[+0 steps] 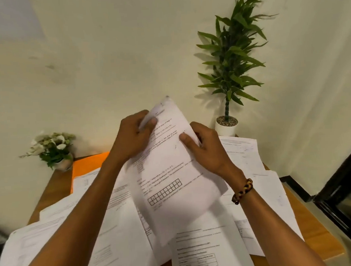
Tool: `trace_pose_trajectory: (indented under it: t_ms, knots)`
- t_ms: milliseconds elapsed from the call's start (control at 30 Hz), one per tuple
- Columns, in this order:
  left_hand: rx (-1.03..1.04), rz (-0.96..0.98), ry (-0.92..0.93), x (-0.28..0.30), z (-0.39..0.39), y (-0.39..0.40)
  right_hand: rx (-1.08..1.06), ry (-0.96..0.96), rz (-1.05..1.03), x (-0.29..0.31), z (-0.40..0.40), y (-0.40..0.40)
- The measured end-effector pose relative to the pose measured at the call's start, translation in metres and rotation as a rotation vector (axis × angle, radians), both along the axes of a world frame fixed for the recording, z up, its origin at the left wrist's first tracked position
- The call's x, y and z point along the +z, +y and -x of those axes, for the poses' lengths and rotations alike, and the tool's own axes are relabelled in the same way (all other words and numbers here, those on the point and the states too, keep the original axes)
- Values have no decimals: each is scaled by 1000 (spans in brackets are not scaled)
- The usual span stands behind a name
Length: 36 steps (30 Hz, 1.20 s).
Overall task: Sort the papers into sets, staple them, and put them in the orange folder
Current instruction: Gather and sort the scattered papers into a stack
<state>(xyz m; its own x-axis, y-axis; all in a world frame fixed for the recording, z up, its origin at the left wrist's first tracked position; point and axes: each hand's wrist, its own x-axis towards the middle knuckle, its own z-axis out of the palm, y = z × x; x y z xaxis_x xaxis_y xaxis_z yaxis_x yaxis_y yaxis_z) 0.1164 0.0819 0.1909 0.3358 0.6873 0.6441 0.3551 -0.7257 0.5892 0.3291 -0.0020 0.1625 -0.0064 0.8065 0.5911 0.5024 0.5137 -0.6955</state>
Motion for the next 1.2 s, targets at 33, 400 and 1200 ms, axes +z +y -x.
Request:
trace_pose_trajectory:
  t_ms: [33,400,1200]
  knots:
    - [-1,44,91,-5,9,2,17,17,48,-8,3,2]
    - [-41,475,519,-139,56,-20,66,63,620,-134,18,5]
    - [8,547,609,-188,49,-9,-410,-21,720,-161,41,87]
